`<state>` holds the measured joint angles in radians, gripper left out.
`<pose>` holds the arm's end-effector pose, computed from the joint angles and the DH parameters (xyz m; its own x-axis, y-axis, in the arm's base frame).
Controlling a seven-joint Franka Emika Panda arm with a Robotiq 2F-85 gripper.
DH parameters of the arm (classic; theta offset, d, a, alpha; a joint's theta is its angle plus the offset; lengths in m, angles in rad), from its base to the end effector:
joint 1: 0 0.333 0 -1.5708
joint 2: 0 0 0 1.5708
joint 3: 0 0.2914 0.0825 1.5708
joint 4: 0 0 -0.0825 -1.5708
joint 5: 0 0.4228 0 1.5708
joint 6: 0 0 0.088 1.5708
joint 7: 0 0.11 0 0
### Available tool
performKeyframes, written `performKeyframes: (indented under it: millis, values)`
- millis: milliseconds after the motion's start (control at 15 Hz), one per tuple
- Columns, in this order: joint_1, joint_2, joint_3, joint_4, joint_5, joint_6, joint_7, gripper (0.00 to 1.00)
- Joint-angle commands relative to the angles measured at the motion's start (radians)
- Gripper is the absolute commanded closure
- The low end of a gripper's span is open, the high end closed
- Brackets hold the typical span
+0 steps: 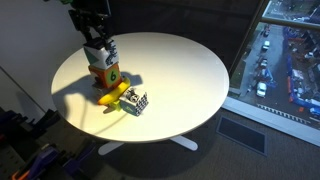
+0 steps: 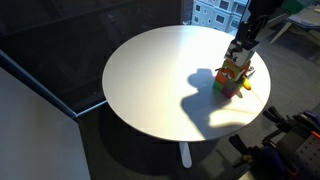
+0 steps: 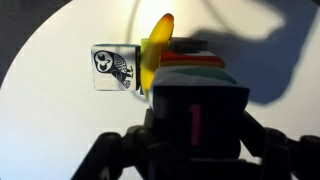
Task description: Remove the block with a number from the stack and place it on the table
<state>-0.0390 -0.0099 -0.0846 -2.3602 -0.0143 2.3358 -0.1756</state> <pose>0.5207 -0.0649 0.2754 0.9980 0.0619 -0.0160 0.0620 -0.9981 0.0066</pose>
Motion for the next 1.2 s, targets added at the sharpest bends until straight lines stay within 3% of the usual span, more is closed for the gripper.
performKeyframes:
  millis: [0,467,1133]
  values:
    - [-0.011,-0.006,0.006,-0.003,-0.023,0.004,0.029,0.5]
    - [-0.001,-0.08,0.021,-0.002,-0.018,-0.062,0.062,0.91]
    - [0.041,-0.165,0.082,0.001,0.009,-0.125,0.143,0.92]
